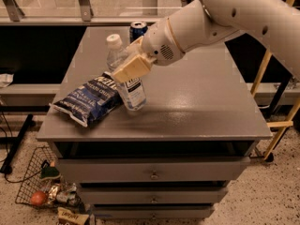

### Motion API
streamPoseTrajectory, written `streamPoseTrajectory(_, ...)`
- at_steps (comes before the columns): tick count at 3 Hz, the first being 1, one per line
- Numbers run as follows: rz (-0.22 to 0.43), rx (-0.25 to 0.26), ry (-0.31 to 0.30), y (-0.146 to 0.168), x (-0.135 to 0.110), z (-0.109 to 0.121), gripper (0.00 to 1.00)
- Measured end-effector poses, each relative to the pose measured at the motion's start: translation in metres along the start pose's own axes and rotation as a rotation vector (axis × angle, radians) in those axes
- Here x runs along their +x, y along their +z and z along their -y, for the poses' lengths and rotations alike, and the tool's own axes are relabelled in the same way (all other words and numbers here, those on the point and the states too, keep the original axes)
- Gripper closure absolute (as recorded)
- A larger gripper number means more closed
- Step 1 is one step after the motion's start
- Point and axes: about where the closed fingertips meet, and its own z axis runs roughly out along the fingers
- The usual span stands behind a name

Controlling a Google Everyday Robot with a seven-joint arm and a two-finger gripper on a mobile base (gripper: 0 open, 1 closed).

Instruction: Move blue plastic bottle near blue chip bag

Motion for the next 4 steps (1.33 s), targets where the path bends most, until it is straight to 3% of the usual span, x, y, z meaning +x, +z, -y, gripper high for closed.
streamPoseTrajectory(1, 0.043, 0.011, 0.021, 0.0020, 0.0006, 0.0021, 1.00)
streamPoseTrajectory(4, 0.152, 0.027, -0.006, -0.0030, 0.0004, 0.0052, 1.00)
